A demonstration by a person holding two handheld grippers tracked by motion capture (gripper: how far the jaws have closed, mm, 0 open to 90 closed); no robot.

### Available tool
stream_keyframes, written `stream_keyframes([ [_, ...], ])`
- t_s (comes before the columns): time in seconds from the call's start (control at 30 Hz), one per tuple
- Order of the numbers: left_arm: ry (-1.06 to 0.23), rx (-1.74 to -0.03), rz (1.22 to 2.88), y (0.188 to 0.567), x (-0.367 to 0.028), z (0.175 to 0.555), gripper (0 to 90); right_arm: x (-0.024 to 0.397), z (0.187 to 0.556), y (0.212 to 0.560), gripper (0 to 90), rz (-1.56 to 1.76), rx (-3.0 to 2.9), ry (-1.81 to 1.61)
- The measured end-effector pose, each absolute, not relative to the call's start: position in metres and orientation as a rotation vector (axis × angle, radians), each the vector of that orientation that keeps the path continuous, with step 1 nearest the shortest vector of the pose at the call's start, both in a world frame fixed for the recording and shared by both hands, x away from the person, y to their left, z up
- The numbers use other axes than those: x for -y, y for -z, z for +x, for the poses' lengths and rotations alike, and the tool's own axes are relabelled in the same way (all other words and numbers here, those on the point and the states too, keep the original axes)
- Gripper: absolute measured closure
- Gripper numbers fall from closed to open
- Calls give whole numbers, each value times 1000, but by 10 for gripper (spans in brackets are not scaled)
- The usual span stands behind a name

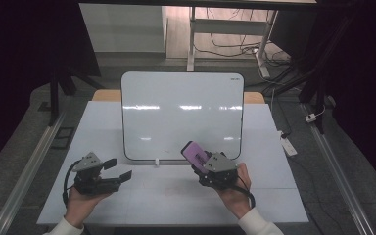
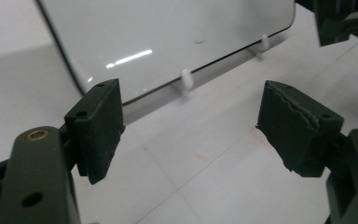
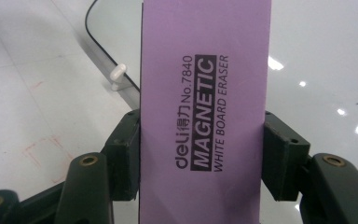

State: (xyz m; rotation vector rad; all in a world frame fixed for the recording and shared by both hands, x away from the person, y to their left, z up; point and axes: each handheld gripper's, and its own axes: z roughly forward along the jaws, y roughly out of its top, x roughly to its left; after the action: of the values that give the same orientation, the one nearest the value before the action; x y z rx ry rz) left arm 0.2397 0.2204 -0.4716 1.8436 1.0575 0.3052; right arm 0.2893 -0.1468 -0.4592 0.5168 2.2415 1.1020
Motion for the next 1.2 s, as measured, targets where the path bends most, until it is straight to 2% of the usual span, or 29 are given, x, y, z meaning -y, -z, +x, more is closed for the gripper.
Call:
stream_keyframes([
  [0.6,-205,-902,1838,443,-158,262,275,138,280,468,399,456,-2260,-1097],
  [0.77,-184,-891,1853,442,-144,270,275,132,277,475,399,435,-2264,-1065],
  [1.2,-17,-879,1875,452,-121,295,320,119,266,485,399,316,-2223,-1041],
])
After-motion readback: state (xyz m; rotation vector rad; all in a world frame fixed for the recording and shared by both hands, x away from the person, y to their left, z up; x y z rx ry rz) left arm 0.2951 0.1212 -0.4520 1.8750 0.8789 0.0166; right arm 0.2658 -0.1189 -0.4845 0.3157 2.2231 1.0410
